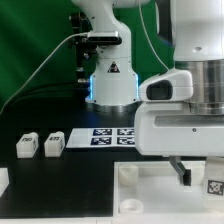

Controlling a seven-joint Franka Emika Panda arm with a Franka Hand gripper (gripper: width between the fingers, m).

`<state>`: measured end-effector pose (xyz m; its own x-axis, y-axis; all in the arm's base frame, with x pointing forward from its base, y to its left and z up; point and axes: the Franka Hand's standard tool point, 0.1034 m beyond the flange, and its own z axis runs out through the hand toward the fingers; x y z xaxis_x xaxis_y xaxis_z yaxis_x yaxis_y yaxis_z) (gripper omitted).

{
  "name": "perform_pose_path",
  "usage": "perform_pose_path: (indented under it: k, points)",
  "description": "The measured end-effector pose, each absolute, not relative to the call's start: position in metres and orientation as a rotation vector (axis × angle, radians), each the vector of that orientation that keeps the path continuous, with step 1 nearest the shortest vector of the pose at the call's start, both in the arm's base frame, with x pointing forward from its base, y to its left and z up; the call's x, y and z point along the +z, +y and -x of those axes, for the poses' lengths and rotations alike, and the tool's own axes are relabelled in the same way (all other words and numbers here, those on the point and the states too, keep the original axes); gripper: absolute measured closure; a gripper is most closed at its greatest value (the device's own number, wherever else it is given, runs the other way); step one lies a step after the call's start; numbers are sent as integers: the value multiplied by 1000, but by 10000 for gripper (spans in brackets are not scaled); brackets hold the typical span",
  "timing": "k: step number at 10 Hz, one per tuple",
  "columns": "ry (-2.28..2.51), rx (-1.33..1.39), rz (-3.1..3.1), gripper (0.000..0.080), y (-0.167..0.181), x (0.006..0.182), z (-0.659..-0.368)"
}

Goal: Assemble one leg

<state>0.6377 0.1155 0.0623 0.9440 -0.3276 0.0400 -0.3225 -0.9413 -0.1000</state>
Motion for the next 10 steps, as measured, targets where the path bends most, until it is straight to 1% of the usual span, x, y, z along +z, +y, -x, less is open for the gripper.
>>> perform_pose_path:
  k: [1,2,3,4,7,8,10]
  points:
    - [600,-80,2986,331,116,62,-638]
    - [757,-72,2946,331,116,62,-637]
    - [931,-61,2896,507,115,61,-637]
    - [1089,-50,2839,505,113,61,-637]
    - [2045,122,2318,505,115,61,-635]
    - [2253,154,2110,505,113,62,-635]
    - [2440,156,1894,506,114,62,-634]
